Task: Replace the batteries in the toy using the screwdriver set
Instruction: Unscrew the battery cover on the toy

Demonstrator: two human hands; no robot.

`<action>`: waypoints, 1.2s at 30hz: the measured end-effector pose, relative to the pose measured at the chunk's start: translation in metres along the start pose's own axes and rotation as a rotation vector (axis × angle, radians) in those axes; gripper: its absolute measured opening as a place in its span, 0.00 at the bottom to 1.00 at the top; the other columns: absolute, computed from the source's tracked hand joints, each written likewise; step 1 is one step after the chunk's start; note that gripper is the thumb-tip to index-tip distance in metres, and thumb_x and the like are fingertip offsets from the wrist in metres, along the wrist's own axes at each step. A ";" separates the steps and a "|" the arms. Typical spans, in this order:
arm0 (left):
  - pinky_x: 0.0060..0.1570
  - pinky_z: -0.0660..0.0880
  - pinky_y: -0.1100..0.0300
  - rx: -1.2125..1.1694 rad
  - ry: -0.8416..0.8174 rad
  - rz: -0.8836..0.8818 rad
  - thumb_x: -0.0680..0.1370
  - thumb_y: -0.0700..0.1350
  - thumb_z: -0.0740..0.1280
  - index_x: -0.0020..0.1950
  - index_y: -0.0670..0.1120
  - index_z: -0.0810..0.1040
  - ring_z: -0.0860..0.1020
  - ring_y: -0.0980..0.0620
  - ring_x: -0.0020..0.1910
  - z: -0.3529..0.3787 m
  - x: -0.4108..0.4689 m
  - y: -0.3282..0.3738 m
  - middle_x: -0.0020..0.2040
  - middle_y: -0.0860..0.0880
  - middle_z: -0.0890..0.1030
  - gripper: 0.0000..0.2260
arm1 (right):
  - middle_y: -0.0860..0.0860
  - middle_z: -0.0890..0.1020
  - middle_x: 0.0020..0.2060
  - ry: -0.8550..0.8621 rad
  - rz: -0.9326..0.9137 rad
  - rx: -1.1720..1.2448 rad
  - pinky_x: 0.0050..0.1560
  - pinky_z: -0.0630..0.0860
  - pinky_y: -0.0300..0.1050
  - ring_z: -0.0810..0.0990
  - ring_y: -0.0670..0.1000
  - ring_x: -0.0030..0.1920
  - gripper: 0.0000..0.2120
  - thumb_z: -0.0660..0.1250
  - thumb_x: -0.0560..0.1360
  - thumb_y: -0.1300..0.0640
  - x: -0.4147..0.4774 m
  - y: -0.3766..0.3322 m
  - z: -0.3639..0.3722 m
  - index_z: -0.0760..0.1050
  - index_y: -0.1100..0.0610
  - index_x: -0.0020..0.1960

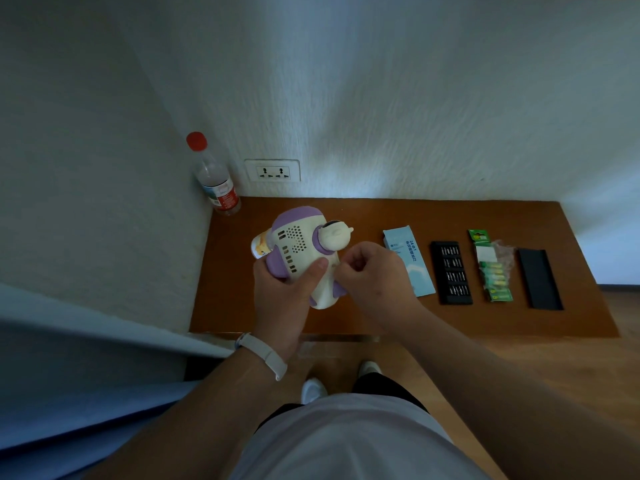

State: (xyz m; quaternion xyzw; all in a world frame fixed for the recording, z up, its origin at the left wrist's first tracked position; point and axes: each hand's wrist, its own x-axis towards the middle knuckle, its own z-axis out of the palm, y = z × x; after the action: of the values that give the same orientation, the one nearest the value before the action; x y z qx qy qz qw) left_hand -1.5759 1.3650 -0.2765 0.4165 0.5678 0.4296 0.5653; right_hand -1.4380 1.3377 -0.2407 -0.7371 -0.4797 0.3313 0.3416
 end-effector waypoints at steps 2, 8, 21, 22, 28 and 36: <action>0.41 0.81 0.64 -0.005 -0.011 -0.002 0.71 0.43 0.78 0.62 0.54 0.69 0.82 0.61 0.49 -0.001 0.001 -0.003 0.56 0.55 0.81 0.26 | 0.46 0.79 0.36 -0.017 0.017 0.025 0.35 0.72 0.30 0.77 0.46 0.38 0.06 0.70 0.75 0.55 -0.001 0.002 0.000 0.75 0.49 0.41; 0.42 0.81 0.62 -0.086 -0.104 -0.081 0.71 0.47 0.77 0.66 0.50 0.72 0.83 0.55 0.53 -0.007 0.009 -0.014 0.57 0.53 0.83 0.26 | 0.47 0.79 0.35 -0.018 0.025 0.059 0.31 0.71 0.27 0.75 0.45 0.35 0.06 0.68 0.76 0.57 -0.004 0.014 -0.003 0.75 0.50 0.40; 0.60 0.76 0.35 -0.096 -0.261 -0.181 0.70 0.55 0.74 0.69 0.46 0.74 0.79 0.38 0.61 -0.022 0.024 -0.038 0.63 0.40 0.81 0.30 | 0.55 0.80 0.38 -0.026 0.202 0.081 0.39 0.77 0.46 0.76 0.49 0.37 0.03 0.67 0.75 0.60 0.007 0.086 -0.006 0.78 0.55 0.43; 0.59 0.77 0.37 -0.091 -0.264 -0.183 0.70 0.55 0.73 0.68 0.47 0.74 0.80 0.38 0.61 -0.022 0.024 -0.039 0.62 0.40 0.81 0.29 | 0.55 0.81 0.38 -0.021 0.216 0.062 0.40 0.78 0.48 0.76 0.50 0.38 0.03 0.67 0.75 0.59 0.010 0.094 -0.005 0.78 0.55 0.43; 0.59 0.72 0.27 -0.108 -0.281 -0.219 0.73 0.54 0.73 0.70 0.44 0.73 0.77 0.32 0.62 -0.022 0.027 -0.054 0.64 0.36 0.78 0.29 | 0.52 0.80 0.38 -0.052 0.264 -0.051 0.44 0.80 0.53 0.79 0.52 0.40 0.01 0.68 0.76 0.58 0.022 0.135 0.003 0.77 0.54 0.46; 0.53 0.80 0.41 -0.084 -0.286 -0.228 0.76 0.48 0.69 0.69 0.46 0.74 0.82 0.40 0.58 -0.024 0.029 -0.067 0.61 0.40 0.82 0.21 | 0.48 0.79 0.42 -0.089 0.123 -0.305 0.41 0.79 0.45 0.78 0.48 0.40 0.04 0.68 0.75 0.54 0.041 0.171 0.025 0.78 0.54 0.48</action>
State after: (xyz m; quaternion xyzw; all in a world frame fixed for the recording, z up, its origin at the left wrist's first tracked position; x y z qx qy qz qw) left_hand -1.5991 1.3739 -0.3489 0.3824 0.5064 0.3226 0.7023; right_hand -1.3634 1.3278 -0.4016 -0.7930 -0.4931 0.3074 0.1834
